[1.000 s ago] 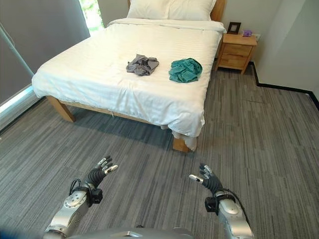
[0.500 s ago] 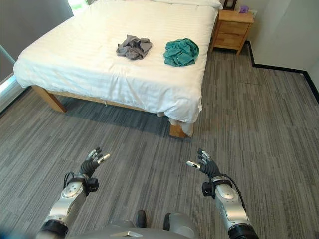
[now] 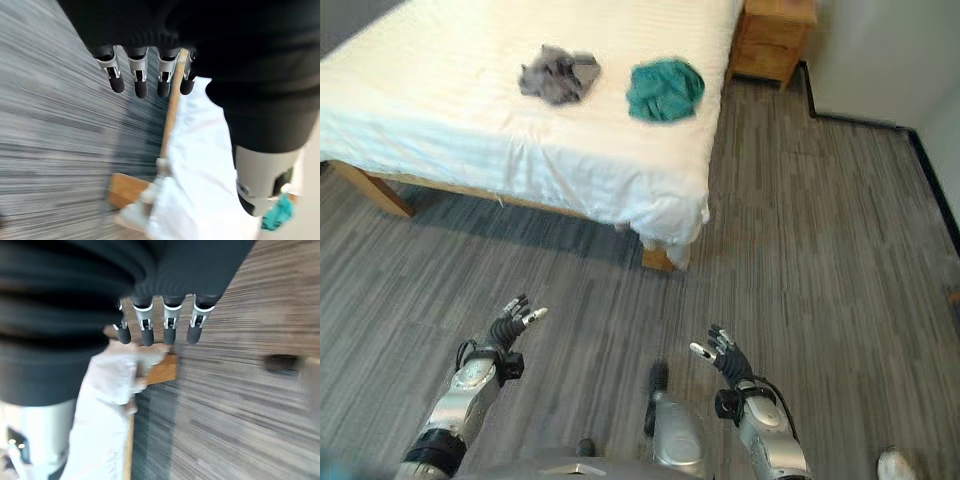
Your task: Pick up bed clothes into laundry basket.
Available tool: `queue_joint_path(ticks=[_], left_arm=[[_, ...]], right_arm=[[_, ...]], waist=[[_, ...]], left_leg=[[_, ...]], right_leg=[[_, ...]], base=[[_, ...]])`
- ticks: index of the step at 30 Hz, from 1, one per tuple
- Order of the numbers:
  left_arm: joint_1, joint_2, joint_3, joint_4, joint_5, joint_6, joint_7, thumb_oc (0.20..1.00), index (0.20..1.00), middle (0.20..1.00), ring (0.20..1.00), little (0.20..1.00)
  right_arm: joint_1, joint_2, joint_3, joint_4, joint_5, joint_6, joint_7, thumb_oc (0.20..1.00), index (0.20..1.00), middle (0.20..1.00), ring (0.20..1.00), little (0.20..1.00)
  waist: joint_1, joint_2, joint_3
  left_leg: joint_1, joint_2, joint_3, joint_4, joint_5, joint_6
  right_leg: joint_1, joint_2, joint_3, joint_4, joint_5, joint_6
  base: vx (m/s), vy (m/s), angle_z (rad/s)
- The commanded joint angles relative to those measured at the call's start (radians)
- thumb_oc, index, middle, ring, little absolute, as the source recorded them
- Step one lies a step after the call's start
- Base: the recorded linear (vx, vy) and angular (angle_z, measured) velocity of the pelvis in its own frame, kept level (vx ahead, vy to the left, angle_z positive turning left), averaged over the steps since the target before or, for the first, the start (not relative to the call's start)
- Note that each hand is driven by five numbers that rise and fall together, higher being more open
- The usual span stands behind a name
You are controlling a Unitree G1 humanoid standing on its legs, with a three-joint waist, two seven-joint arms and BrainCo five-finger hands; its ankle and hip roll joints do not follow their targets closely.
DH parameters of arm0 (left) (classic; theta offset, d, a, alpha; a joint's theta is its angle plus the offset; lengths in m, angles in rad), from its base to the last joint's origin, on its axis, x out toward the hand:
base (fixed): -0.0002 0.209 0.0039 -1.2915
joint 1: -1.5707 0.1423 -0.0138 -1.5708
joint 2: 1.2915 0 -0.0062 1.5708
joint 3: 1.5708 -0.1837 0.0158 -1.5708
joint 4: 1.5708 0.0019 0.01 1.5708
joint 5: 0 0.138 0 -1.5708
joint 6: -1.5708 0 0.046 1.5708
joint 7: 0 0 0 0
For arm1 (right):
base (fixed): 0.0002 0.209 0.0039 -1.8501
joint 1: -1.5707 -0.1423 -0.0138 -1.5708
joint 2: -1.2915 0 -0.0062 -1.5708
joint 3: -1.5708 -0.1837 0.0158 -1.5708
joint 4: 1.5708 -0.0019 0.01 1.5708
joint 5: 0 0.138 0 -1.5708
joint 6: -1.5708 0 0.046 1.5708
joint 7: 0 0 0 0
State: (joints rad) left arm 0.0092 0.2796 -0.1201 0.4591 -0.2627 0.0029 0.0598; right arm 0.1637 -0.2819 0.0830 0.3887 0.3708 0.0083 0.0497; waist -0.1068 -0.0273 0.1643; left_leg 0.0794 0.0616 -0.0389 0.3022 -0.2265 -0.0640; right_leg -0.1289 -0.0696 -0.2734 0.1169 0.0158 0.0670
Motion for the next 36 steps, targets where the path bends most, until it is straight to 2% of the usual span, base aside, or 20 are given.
queue_joint_path(ticks=[1,3,4,5,7,8,10,11,14,16,17,21,23,25,27,28,30,31,33,36], left_arm=[[0.010,0.015,0.005,-0.098,-0.079,-0.053,-0.020,1.000,1.000,1.000,1.000,1.000],[0.003,0.020,0.001,-0.098,-0.075,-0.051,-0.020,1.000,1.000,1.000,1.000,1.000],[-0.007,0.027,0.003,-0.097,-0.065,-0.049,-0.016,1.000,1.000,1.000,1.000,1.000],[-0.016,0.024,0.007,-0.094,-0.090,-0.047,-0.005,1.000,1.000,1.000,1.000,1.000],[-0.013,0.021,0.006,-0.098,-0.105,-0.051,-0.011,1.000,1.000,1.000,1.000,1.000],[-0.010,0.028,0.002,-0.090,-0.078,-0.059,-0.018,1.000,1.000,1.000,1.000,1.000],[-0.005,0.027,0.003,-0.090,-0.069,-0.060,-0.020,1.000,1.000,1.000,1.000,1.000],[0.019,0.023,0.007,-0.094,-0.062,-0.064,-0.025,1.000,1.000,1.000,1.000,1.000],[0.033,0.027,-0.001,-0.105,-0.052,-0.066,-0.043,1.000,1.000,1.000,1.000,1.000],[0.046,0.028,-0.014,-0.112,-0.049,-0.068,-0.067,1.000,1.000,1.000,1.000,1.000],[0.034,0.040,-0.046,-0.121,-0.031,-0.063,-0.090,1.000,1.000,1.000,1.000,1.000],[0.000,0.101,-0.083,-0.141,0.018,-0.064,-0.110,1.000,1.000,1.000,1.000,1.000],[-0.007,0.120,-0.079,-0.146,0.027,-0.062,-0.110,1.000,1.000,1.000,1.000,1.000],[0.005,0.130,-0.063,-0.147,0.036,-0.059,-0.116,1.000,1.000,1.000,1.000,1.000],[0.019,0.135,-0.054,-0.160,0.048,-0.061,-0.126,1.000,1.000,1.000,1.000,1.000],[0.031,0.138,-0.048,-0.162,0.057,-0.069,-0.140,1.000,1.000,1.000,1.000,1.000],[0.036,0.138,-0.046,-0.163,0.058,-0.068,-0.144,1.000,1.000,1.000,1.000,1.000],[0.057,0.149,-0.047,-0.163,0.080,-0.061,-0.157,1.000,1.000,1.000,1.000,1.000],[0.074,0.143,-0.045,-0.163,0.086,-0.061,-0.162,1.000,1.000,1.000,1.000,1.000],[0.111,0.123,-0.065,-0.180,0.038,-0.060,-0.172,1.000,1.000,1.000,1.000,1.000]], right_arm=[[-0.058,-0.075,0.017,-0.102,0.063,-0.069,-0.001,1.000,1.000,1.000,1.000,1.000],[-0.075,-0.085,0.025,-0.091,0.061,-0.068,-0.004,1.000,1.000,1.000,1.000,1.000],[-0.089,-0.100,0.026,-0.090,0.042,-0.064,-0.014,1.000,1.000,1.000,1.000,1.000],[-0.092,-0.109,0.016,-0.104,0.036,-0.062,-0.031,1.000,1.000,1.000,1.000,1.000],[-0.088,-0.112,0.005,-0.118,0.040,-0.063,-0.030,1.000,1.000,1.000,1.000,1.000],[-0.086,-0.141,-0.010,-0.154,-0.004,-0.073,-0.024,1.000,1.000,1.000,1.000,1.000],[-0.084,-0.150,-0.015,-0.169,-0.026,-0.074,-0.025,1.000,1.000,1.000,1.000,1.000],[-0.098,-0.173,-0.031,-0.189,-0.069,-0.084,-0.023,1.000,1.000,1.000,1.000,1.000],[-0.122,-0.176,-0.061,-0.233,-0.071,-0.098,-0.023,1.000,1.000,1.000,1.000,1.000],[-0.118,-0.171,-0.073,-0.273,-0.074,-0.108,-0.009,1.000,1.000,1.000,1.000,1.000],[-0.135,-0.177,-0.070,-0.301,-0.121,-0.112,-0.014,1.000,1.000,1.000,1.000,1.000],[-0.202,-0.170,-0.041,-0.340,-0.171,-0.108,-0.025,1.000,1.000,1.000,1.000,1.000],[-0.229,-0.174,-0.026,-0.341,-0.192,-0.107,-0.029,1.000,1.000,1.000,1.000,1.000],[-0.244,-0.182,-0.031,-0.356,-0.232,-0.101,-0.032,1.000,1.000,1.000,1.000,1.000],[-0.230,-0.207,-0.068,-0.357,-0.258,-0.097,-0.035,1.000,1.000,1.000,1.000,1.000],[-0.219,-0.256,-0.122,-0.359,-0.288,-0.098,-0.043,1.000,1.000,1.000,1.000,1.000],[-0.218,-0.278,-0.143,-0.354,-0.293,-0.098,-0.053,1.000,1.000,1.000,1.000,1.000],[-0.215,-0.390,-0.181,-0.316,-0.349,-0.070,-0.040,1.000,1.000,1.000,1.000,1.000],[-0.226,-0.432,-0.177,-0.294,-0.404,-0.046,-0.029,1.000,1.000,1.000,1.000,1.000],[-0.404,-0.603,-0.113,-0.127,-0.555,0.000,-0.055,1.000,1.000,1.000,1.000,1.000]], waist=[[0.027,0.000,-0.010],[0.048,-0.018,0.011],[0.067,-0.023,0.024],[0.098,-0.032,0.036],[0.110,-0.038,0.031],[0.130,-0.023,0.021],[0.141,-0.018,0.014],[0.181,0.001,-0.002],[0.188,0.006,-0.009],[0.187,0.004,-0.032],[0.186,-0.007,-0.044],[0.187,-0.018,-0.015],[0.191,-0.014,-0.001],[0.185,-0.003,0.004],[0.165,-0.007,-0.001],[0.142,-0.016,-0.011],[0.136,-0.019,-0.009],[0.128,-0.043,-0.008],[0.142,-0.053,-0.007],[0.179,-0.060,-0.024]], left_leg=[[-0.046,-0.025,0.055,0.464,0.416,-0.066],[-0.121,-0.020,0.077,0.505,0.408,-0.041],[-0.180,0.033,0.108,0.476,0.400,-0.021],[-0.267,0.128,0.161,0.340,0.392,-0.014],[-0.253,0.153,0.186,0.227,0.396,-0.017],[-0.239,0.165,0.201,-0.025,0.394,-0.036],[-0.230,0.142,0.181,-0.114,0.401,-0.037],[-0.257,0.104,0.065,-0.271,0.445,-0.063],[-0.239,0.110,0.025,-0.311,0.462,-0.095],[-0.217,0.103,0.038,-0.305,0.416,-0.075],[-0.218,0.070,0.034,-0.261,0.373,-0.039],[-0.166,0.017,0.085,-0.288,0.333,0.038],[-0.153,0.016,0.104,-0.294,0.328,0.051],[-0.126,0.013,0.105,-0.309,0.316,0.065],[-0.091,-0.004,0.082,-0.332,0.302,0.073],[-0.059,-0.024,0.067,-0.355,0.289,0.072],[-0.036,-0.029,0.054,-0.365,0.275,0.068],[-0.004,-0.052,-0.002,-0.367,0.254,0.070],[0.009,-0.055,-0.001,-0.370,0.250,0.072],[-0.004,-0.059,-0.012,-0.385,0.257,0.073]], right_leg=[[-0.028,0.023,0.014,-0.098,0.171,-0.051],[0.004,0.024,0.030,-0.101,0.145,-0.066],[0.040,0.022,0.042,-0.106,0.133,-0.067],[0.100,0.004,0.047,-0.128,0.116,-0.054],[0.126,-0.013,0.047,-0.140,0.113,-0.037],[0.167,-0.022,0.053,-0.171,0.095,-0.003],[0.181,-0.028,0.063,-0.175,0.085,0.003],[0.237,-0.025,0.093,-0.198,0.063,0.017],[0.291,-0.052,0.126,-0.197,0.036,0.037],[0.294,-0.077,0.135,-0.194,0.028,0.062],[0.287,-0.127,0.147,-0.167,0.046,0.084],[0.131,-0.195,0.191,0.108,0.191,0.080],[0.086,-0.201,0.190,0.179,0.213,0.080],[0.050,-0.201,0.178,0.242,0.213,0.080],[0.020,-0.135,0.212,0.224,0.171,0.071],[-0.015,-0.068,0.230,0.117,0.121,0.062],[-0.005,-0.055,0.227,0.045,0.118,0.063],[0.010,-0.023,0.284,-0.057,0.134,0.079],[0.027,-0.034,0.261,-0.055,0.139,0.075],[0.078,-0.035,0.225,-0.125,0.145,0.069]], base=[[0.24,-0.181,0.44],[0.21,-0.147,-0.28],[0.51,-0.125,-0.64],[0.56,-0.006,-0.33],[0.43,0.130,-0.07],[0.43,0.251,0.11],[0.44,0.262,-0.14],[0.47,0.257,-0.44],[0.45,0.304,-0.75],[0.24,0.303,-0.51],[0.28,0.410,-0.33],[0.14,0.352,-0.26],[0.06,0.265,-0.07],[0.14,0.271,-0.10],[0.28,0.164,0.18],[0.43,0.136,0.42],[0.36,0.027,0.55],[0.34,-0.019,0.58],[0.24,-0.031,0.60],[0.10,-0.054,0.49]])
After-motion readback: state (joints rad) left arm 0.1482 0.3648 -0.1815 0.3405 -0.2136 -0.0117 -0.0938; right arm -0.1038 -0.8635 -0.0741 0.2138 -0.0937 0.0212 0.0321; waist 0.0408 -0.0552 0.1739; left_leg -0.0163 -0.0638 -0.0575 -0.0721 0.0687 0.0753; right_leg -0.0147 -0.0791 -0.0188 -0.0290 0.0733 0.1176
